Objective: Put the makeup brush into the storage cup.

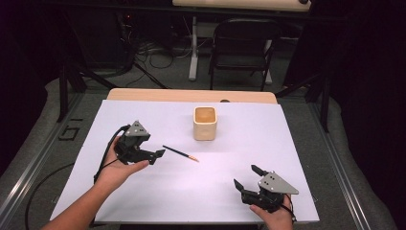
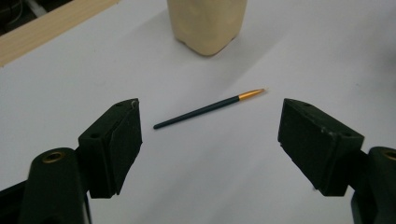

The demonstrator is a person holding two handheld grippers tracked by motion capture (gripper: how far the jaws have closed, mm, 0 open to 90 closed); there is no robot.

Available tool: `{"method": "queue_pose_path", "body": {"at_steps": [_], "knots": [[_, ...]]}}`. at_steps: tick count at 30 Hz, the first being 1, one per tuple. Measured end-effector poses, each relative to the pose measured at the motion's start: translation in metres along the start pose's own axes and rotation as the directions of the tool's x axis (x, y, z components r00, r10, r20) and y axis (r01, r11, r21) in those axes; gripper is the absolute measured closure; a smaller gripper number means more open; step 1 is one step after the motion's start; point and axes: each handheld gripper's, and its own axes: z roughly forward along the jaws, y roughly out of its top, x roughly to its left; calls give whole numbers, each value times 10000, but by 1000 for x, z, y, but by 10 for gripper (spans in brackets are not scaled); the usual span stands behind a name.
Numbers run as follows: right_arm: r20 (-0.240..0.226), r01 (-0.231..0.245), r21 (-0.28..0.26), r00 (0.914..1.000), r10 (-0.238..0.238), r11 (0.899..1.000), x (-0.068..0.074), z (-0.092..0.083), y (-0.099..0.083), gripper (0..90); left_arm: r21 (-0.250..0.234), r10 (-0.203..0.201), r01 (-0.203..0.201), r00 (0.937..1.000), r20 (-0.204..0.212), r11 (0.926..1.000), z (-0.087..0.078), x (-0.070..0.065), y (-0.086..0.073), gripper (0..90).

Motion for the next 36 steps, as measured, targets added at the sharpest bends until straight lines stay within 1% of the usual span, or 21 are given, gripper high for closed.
{"method": "queue_pose_path", "body": {"at_steps": [3,7,9,12,16,18,21,22,24,26,29,32,36], "knots": [[3,-1,-52,10000,1,10000,0,0,0,226,440,-37,38,10000,-20,9990,4,3,1,219],[-6,-12,37,10000,12,10000,0,0,0,226,980,-154,159,9999,-61,9951,10,6,2,219],[-11,-30,40,10000,30,10000,0,0,0,226,1267,-187,196,9998,-81,9917,14,8,2,219],[-41,-3,45,10000,4,10000,0,0,0,226,1565,-261,283,9995,-165,9873,18,9,2,222],[-37,-9,28,10000,9,10000,0,0,0,227,1977,-364,408,9990,-258,9794,22,14,3,233],[-55,5,44,10000,-4,10000,1,0,0,226,2179,-407,504,9980,-489,9747,24,15,3,237],[-60,14,52,10000,-13,10000,0,1,0,226,2554,-491,629,9970,-600,9648,28,19,3,244],[-62,16,54,10000,-16,10000,1,1,-1,226,2748,-484,642,9968,-639,9593,29,20,3,245],[-62,19,72,10000,-18,10000,1,1,-1,226,2958,-570,758,9958,-717,9522,32,23,3,250],[-56,13,86,10000,-12,10000,0,1,-1,226,3227,-581,784,9957,-721,9432,35,26,2,251],[-61,16,106,10000,-16,9999,1,1,-1,226,3500,-637,843,9955,-698,9329,39,30,2,261],[-65,-13,115,10000,13,9999,1,1,-1,226,3780,-591,803,9960,-674,9223,42,33,1,275],[-112,-18,224,9999,21,9997,1,1,-1,226,4231,-503,684,9973,-537,9035,46,37,1,294]]}}
